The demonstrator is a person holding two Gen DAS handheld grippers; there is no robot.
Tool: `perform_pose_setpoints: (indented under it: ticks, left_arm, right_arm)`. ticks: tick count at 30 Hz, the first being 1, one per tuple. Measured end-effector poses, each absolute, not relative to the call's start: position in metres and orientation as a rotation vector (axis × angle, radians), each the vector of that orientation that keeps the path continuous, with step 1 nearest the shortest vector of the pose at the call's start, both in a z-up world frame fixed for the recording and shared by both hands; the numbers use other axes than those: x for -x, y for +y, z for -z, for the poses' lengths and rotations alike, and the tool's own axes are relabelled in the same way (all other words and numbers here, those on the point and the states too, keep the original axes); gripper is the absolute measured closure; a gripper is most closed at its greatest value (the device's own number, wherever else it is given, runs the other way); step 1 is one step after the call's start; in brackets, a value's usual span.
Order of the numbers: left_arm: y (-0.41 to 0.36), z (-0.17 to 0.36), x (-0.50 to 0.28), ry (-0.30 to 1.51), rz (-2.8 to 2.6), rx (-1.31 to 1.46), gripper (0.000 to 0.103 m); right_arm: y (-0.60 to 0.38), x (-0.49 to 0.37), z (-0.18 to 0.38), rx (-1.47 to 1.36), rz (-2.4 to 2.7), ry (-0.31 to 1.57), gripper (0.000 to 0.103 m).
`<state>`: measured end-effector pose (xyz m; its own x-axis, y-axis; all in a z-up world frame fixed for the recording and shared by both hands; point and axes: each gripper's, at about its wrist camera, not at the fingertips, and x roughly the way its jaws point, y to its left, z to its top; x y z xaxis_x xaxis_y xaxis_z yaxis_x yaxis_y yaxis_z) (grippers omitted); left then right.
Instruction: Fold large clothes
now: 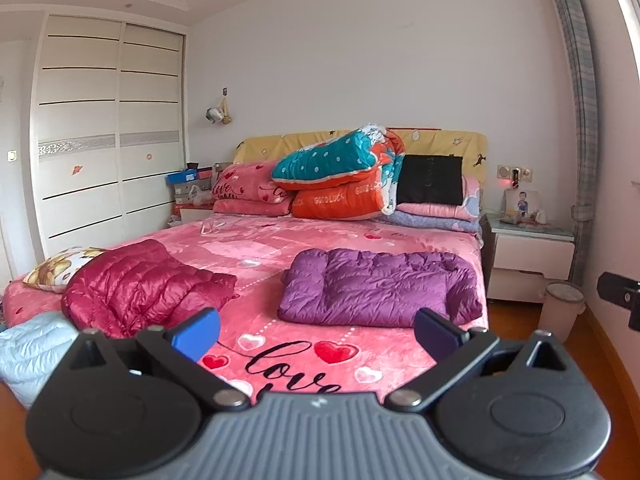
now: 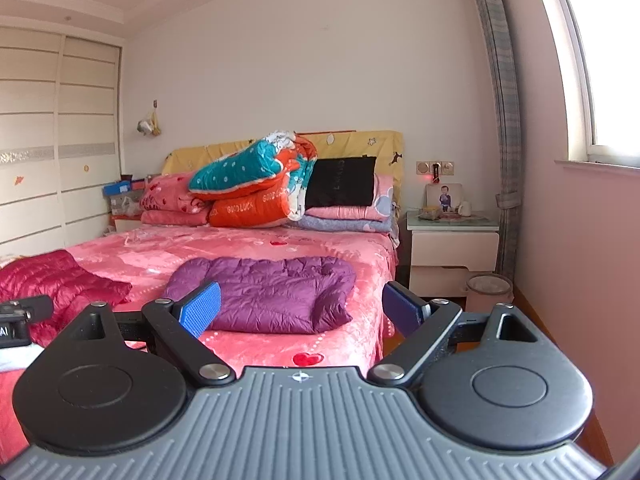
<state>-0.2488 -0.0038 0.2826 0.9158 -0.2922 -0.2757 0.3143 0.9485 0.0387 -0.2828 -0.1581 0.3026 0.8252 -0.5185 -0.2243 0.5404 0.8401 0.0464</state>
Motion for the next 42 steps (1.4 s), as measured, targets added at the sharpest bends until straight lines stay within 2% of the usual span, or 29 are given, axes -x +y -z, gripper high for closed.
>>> perform_pose_setpoints:
  ticks: [42]
  left_arm:
    - [-0.009, -0.258, 0.232, 0.323, 0.291, -0.082, 0.001]
  right_arm:
    - [-0.171, 0.275, -0.290, -0.106, 0.552, 0.264, 0.000]
